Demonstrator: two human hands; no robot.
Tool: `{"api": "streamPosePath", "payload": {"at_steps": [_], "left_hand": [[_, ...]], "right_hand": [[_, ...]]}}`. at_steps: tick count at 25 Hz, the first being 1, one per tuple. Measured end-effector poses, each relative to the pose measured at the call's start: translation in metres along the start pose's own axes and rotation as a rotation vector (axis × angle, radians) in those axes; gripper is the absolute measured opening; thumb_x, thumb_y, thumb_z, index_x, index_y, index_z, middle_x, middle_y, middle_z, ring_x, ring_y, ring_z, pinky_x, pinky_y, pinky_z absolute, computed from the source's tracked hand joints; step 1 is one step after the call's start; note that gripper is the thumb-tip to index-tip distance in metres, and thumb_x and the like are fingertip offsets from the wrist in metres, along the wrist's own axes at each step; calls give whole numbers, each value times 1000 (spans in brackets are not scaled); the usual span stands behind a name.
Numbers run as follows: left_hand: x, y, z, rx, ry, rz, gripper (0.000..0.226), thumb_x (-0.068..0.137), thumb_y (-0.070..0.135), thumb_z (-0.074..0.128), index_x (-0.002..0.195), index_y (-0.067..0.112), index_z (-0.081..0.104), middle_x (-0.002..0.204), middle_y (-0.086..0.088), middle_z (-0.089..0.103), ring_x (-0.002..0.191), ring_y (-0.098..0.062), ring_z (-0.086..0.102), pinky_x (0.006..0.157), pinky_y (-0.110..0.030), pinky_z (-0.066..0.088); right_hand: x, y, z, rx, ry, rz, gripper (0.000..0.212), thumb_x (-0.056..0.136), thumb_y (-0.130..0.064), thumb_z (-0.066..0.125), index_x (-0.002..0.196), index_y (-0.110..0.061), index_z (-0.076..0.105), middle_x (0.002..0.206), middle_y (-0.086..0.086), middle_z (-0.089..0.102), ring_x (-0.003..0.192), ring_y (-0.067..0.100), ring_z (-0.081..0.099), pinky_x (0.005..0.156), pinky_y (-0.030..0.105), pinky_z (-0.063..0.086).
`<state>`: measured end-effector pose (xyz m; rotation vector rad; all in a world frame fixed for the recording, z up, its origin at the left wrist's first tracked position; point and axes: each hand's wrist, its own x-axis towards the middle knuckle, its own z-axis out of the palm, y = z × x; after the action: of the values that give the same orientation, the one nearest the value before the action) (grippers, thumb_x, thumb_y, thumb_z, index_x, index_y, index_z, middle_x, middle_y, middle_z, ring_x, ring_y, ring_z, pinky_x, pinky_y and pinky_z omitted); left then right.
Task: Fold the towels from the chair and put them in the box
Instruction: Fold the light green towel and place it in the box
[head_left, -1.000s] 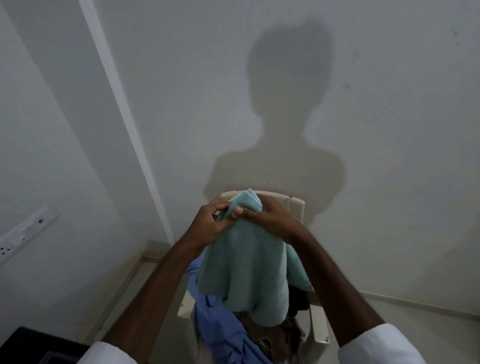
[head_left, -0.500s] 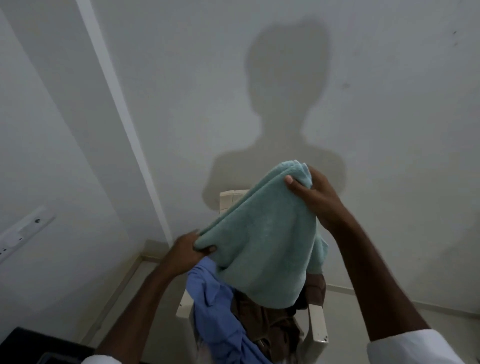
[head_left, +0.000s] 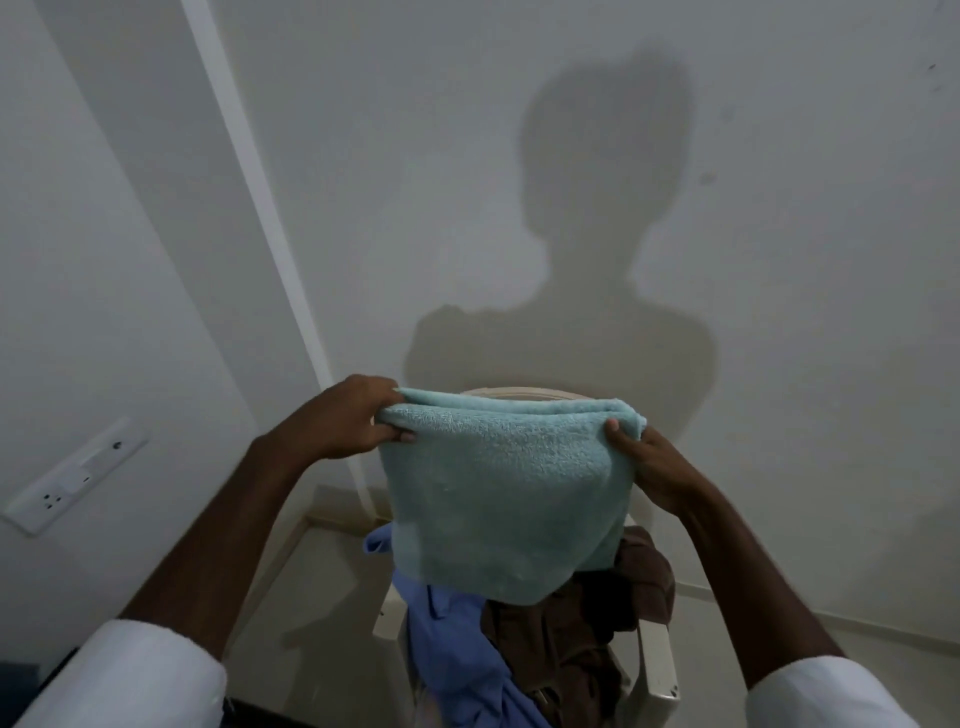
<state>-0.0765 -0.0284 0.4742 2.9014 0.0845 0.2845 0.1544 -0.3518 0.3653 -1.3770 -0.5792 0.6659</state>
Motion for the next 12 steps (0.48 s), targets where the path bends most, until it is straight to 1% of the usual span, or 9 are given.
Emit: {"api": "streamPosePath", "payload": {"at_steps": [2,3,4,6,7,8,10,11,12], "left_hand": [[-8,-1,3,-41,-15,-42,43,76,56,71,91,16,71,81,5,61,72,-4,54,63,-33,49],[-11,0,2,-128,26,-47,41,77,54,73,91,16,70,82,4,62,74,-8,59,66,-35,53],[-15,1,-1,-271,63,-55,35,79,47,76,91,14,69,83,1,63,78,-12,63,69,-34,55],[-24,2,-13,-523,42,-67,29,82,34,77,96,10,68,87,-5,66,85,-16,66,74,-31,55],[-26,0,-17,-546,14,-70,34,81,39,77,98,11,69,88,-3,66,87,-15,67,75,-30,56],[-25,-4,-18,-487,-6,-85,40,77,52,76,96,17,69,87,1,66,85,-12,66,75,-31,57],[-23,-6,-19,-257,-19,-131,54,65,78,66,82,26,65,80,6,64,78,-10,64,72,-37,58],[-24,-4,-17,-261,-16,-125,56,65,79,66,80,25,65,79,4,64,77,-12,64,71,-37,58],[-25,-3,-16,-375,9,-88,53,68,71,70,84,20,67,82,1,65,80,-15,66,73,-34,58]], "right_hand": [[-1,1,1,7,-27,19,76,80,-56,77,130,-2,61,129,24,66,121,42,62,99,47,55],[-1,0,0,46,-48,2,84,73,-57,83,132,-1,60,129,23,66,121,41,62,99,46,55],[-3,-1,-3,115,-81,-15,88,70,-54,87,134,0,58,130,23,65,121,39,63,98,44,56],[-10,-7,-9,226,-147,-41,89,68,-45,90,135,2,55,130,23,65,118,36,64,96,42,57],[-9,-12,-10,217,-145,-57,84,69,-42,90,133,1,57,128,23,66,116,36,65,94,42,58],[-6,-17,-8,134,-106,-72,72,73,-39,88,129,-1,62,124,21,69,115,38,66,92,41,58],[5,-27,4,-132,-8,-107,42,85,-31,80,119,-9,70,117,16,73,115,41,66,91,40,58],[6,-29,9,-188,-12,-128,33,89,-25,76,117,-9,72,116,16,73,115,41,66,92,40,58],[7,-30,12,-132,-56,-143,30,91,-18,74,118,-7,70,118,18,72,113,39,67,91,39,58]]}}
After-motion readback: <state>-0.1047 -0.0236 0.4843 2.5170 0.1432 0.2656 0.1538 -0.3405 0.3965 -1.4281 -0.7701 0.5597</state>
